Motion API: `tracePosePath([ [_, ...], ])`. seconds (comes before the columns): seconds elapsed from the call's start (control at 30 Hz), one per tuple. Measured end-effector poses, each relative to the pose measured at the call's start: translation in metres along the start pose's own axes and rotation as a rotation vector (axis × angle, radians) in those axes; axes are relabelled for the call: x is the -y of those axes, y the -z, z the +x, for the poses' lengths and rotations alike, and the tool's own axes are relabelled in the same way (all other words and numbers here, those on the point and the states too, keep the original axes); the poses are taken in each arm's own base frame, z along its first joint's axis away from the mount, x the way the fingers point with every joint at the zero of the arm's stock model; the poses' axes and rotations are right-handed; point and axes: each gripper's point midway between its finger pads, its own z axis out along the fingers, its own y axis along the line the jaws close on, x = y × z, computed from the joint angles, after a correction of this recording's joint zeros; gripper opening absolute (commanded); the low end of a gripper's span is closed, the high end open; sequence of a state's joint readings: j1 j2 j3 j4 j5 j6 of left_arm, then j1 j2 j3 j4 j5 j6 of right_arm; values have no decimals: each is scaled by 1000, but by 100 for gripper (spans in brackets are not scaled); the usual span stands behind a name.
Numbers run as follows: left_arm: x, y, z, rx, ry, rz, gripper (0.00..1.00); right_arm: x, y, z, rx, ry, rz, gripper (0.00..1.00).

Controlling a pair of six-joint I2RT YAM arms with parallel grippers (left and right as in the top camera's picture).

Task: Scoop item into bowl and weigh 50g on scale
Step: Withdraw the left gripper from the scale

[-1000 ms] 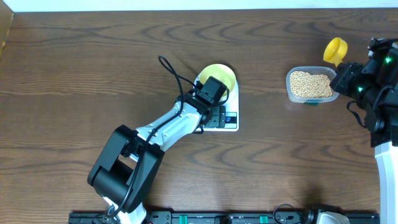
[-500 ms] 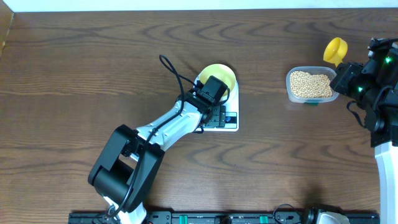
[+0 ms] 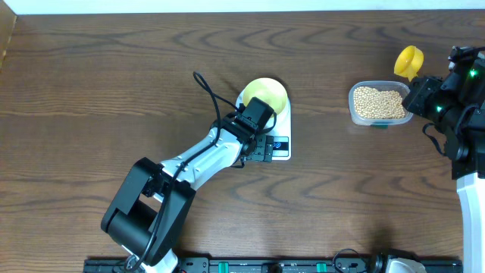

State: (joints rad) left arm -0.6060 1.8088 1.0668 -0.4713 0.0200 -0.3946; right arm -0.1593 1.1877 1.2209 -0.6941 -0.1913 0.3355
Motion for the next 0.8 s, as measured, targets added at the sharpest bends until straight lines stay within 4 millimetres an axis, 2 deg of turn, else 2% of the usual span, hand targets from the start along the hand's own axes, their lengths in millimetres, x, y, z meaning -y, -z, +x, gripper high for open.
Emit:
tracePosePath([
  [0.17,0,2,0,0,-3,1,94,0,0,0,0,0,0,1],
  [0.23,0,12,-1,10,-3,6,94,0,0,0,0,0,0,1],
  [0.3,1,29,-3,35,-2,18,94,0,0,0,0,0,0,1],
  [0.47,0,97,-12,155,12,86,94,-4,0,1,-7,0,-24,1],
  [0.57,-4,128,-16,204,46,156,94,-9,0,3,-20,5,-55,1],
  [0.67,-13,152,-16,206,88,267,94,-18,1,10,-52,27,-107,1],
  [0.8,-28,173,-11,195,122,369,94,-30,4,22,-105,43,-184,1],
])
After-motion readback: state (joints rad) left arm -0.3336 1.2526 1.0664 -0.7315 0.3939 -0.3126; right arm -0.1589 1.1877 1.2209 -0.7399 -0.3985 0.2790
